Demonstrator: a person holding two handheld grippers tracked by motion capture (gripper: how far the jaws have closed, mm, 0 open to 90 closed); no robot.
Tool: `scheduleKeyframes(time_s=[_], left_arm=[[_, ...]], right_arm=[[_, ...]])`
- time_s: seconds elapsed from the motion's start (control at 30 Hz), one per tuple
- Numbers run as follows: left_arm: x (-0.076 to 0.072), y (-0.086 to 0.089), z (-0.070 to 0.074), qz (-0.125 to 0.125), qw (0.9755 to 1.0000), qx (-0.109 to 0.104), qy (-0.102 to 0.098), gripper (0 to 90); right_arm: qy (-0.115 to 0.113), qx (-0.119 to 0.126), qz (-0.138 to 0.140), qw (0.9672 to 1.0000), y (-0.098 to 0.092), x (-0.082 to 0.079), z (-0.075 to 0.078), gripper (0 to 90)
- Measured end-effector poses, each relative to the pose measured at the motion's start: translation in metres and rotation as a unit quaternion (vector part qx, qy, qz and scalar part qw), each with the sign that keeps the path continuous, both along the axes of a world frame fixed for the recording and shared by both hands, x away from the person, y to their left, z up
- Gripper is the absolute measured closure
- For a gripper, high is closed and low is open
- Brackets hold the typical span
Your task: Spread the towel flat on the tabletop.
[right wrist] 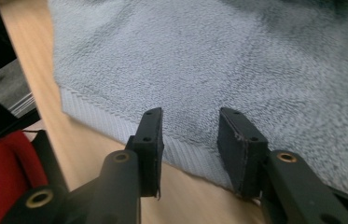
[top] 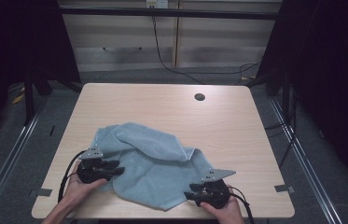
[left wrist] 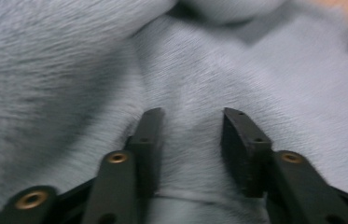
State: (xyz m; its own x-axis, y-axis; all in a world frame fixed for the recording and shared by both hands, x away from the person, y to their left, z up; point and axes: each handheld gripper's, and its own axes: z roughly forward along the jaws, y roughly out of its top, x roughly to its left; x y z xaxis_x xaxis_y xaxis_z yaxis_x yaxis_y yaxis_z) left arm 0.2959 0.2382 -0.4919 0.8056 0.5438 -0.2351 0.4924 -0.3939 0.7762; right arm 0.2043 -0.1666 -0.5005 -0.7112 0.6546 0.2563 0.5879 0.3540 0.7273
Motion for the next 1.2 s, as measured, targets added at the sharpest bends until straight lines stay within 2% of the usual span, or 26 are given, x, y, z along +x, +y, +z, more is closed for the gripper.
scheduleKeyframes(time_s=[0.03,0.07,0.1,0.13,0.2,0.23,0.3,0.33,0.4,0.47,0.5,0.57,0.63,0.73,0.77,0.8,0.83,0.87,0.9,0.93,0.97,1.0,1.03,1.07,1.13,1.2], left_arm=[[-0.008,-0.002,0.007,-0.017,0.9997,-0.013,-0.007,57.9],[-0.016,-0.006,0.014,-0.03,0.9992,-0.02,-0.015,58.6],[-0.024,-0.009,0.018,-0.045,0.9986,-0.022,-0.018,58.7],[-0.03,-0.012,0.02,-0.058,0.9978,-0.028,-0.011,58.7],[-0.044,-0.019,0.016,-0.078,0.9967,-0.019,-0.014,59.0],[-0.048,-0.022,0.014,-0.09,0.9958,-0.013,-0.009,59.2],[-0.054,-0.031,0.006,-0.113,0.9936,0.003,-0.003,57.8],[-0.054,-0.031,0.006,-0.113,0.9936,0.003,-0.003,56.2],[-0.056,-0.037,0.0,-0.129,0.9916,0.013,0.002,54.2],[-0.056,-0.044,-0.004,-0.135,0.9902,0.033,0.001,50.3],[-0.056,-0.047,-0.005,-0.131,0.9908,0.034,0.0,48.6],[-0.054,-0.049,-0.006,-0.136,0.9901,0.037,-0.001,46.2],[-0.053,-0.051,-0.008,-0.132,0.9904,0.042,-0.009,46.3],[-0.055,-0.052,-0.009,-0.131,0.9903,0.044,-0.018,45.8],[-0.057,-0.052,-0.01,-0.13,0.9896,0.052,-0.03,45.8],[-0.06,-0.053,-0.009,-0.128,0.9885,0.066,-0.045,48.9],[-0.062,-0.055,-0.009,-0.126,0.9883,0.069,-0.052,55.4],[-0.065,-0.056,-0.009,-0.127,0.9873,0.074,-0.06,55.4],[-0.068,-0.057,-0.009,-0.131,0.9858,0.08,-0.068,64.9],[-0.069,-0.057,-0.009,-0.133,0.986,0.077,-0.065,67.6],[-0.07,-0.056,-0.009,-0.138,0.9854,0.076,-0.064,67.6],[-0.071,-0.056,-0.008,-0.14,0.9852,0.076,-0.063,74.7],[-0.072,-0.056,-0.008,-0.138,0.9866,0.07,-0.05,74.7],[-0.072,-0.055,-0.008,-0.136,0.9878,0.065,-0.039,79.0],[-0.074,-0.054,-0.007,-0.142,0.9876,0.061,-0.027,80.2],[-0.076,-0.053,-0.005,-0.149,0.9872,0.052,-0.018,81.0]], right_arm=[[0.0,0.0,0.0,1.0,0.0,0.0,0.0,58.8],[-0.017,0.016,-0.007,0.9997,-0.004,0.002,0.007,58.8],[-0.027,0.021,-0.016,0.9993,-0.009,0.003,0.01,58.9],[-0.027,0.021,-0.016,0.9993,-0.009,0.003,0.01,58.9],[-0.041,0.021,-0.039,0.9982,-0.022,0.007,0.016,59.0],[-0.047,0.021,-0.059,0.9969,-0.034,0.009,0.017,58.8],[-0.054,0.011,-0.079,0.9953,-0.048,0.01,0.017,57.8],[-0.054,0.011,-0.079,0.9953,-0.048,0.01,0.017,57.8],[-0.046,0.017,-0.095,0.9942,-0.06,0.012,0.015,56.4],[-0.043,-0.004,-0.1,0.994,-0.065,0.013,0.01,54.0],[-0.038,-0.01,-0.098,0.9944,-0.066,0.015,0.006,52.9],[-0.035,-0.026,-0.098,0.9943,-0.063,0.02,0.001,48.4],[-0.037,-0.027,-0.095,0.9945,-0.061,0.022,0.0,47.1],[-0.043,-0.062,-0.087,0.9933,-0.051,0.025,-0.004,44.8],[-0.043,-0.062,-0.087,0.9933,-0.051,0.025,-0.004,44.8],[-0.051,-0.074,-0.086,0.9923,-0.049,0.024,-0.004,44.9],[-0.054,-0.09,-0.084,0.9909,-0.046,0.023,-0.002,49.5],[-0.054,-0.09,-0.084,0.9909,-0.046,0.023,-0.002,49.5],[-0.055,-0.093,-0.079,0.991,-0.044,0.02,-0.001,61.2],[-0.053,-0.091,-0.076,0.9915,-0.044,0.019,-0.001,66.6],[-0.053,-0.091,-0.076,0.9915,-0.044,0.019,-0.001,66.6],[-0.044,-0.08,-0.065,0.9938,-0.044,0.014,-0.001,77.8],[-0.044,-0.08,-0.065,0.9938,-0.044,0.014,-0.001,77.8],[-0.031,-0.069,-0.052,0.9957,-0.044,0.01,0.0,81.6],[-0.028,-0.066,-0.046,0.9964,-0.045,0.008,0.0,83.0],[-0.024,-0.051,-0.042,0.9975,-0.046,0.004,0.002,83.7]])
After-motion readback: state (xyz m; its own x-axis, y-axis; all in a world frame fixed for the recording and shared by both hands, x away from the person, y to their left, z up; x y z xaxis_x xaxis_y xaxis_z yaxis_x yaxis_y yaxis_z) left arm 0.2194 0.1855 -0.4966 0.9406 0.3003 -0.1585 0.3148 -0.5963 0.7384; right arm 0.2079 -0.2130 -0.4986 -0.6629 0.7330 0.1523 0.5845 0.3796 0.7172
